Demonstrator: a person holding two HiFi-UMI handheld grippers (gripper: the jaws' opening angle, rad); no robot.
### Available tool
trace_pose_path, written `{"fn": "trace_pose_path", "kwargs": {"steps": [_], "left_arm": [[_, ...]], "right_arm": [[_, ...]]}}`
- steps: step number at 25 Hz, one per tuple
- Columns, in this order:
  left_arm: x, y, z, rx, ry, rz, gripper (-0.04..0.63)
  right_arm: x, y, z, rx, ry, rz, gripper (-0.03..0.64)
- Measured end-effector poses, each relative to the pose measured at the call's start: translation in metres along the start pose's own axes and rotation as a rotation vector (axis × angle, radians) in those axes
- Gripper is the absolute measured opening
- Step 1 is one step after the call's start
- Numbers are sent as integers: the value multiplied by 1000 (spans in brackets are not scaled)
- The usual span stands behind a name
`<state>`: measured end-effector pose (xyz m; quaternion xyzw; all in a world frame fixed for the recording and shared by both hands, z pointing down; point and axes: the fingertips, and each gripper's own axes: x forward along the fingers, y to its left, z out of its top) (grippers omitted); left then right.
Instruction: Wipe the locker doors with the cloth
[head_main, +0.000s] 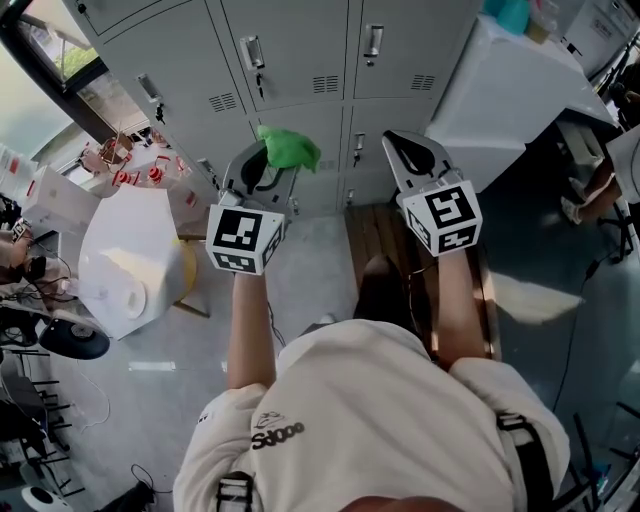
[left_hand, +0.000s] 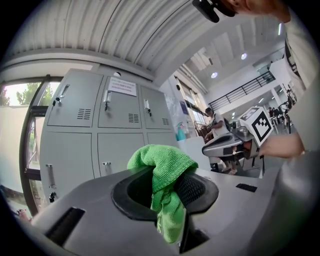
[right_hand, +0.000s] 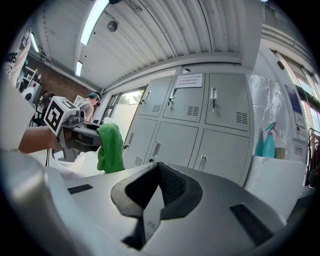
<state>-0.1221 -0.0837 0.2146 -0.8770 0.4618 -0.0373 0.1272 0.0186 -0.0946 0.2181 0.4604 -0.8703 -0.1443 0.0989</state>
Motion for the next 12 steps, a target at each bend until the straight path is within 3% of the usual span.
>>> {"fn": "trace_pose_path", "kwargs": {"steps": [12], "left_arm": [[-2,-7,-7,-16,17,-10,110]], "right_arm": [[-9,-2,-7,8,11,-20,9]]}}
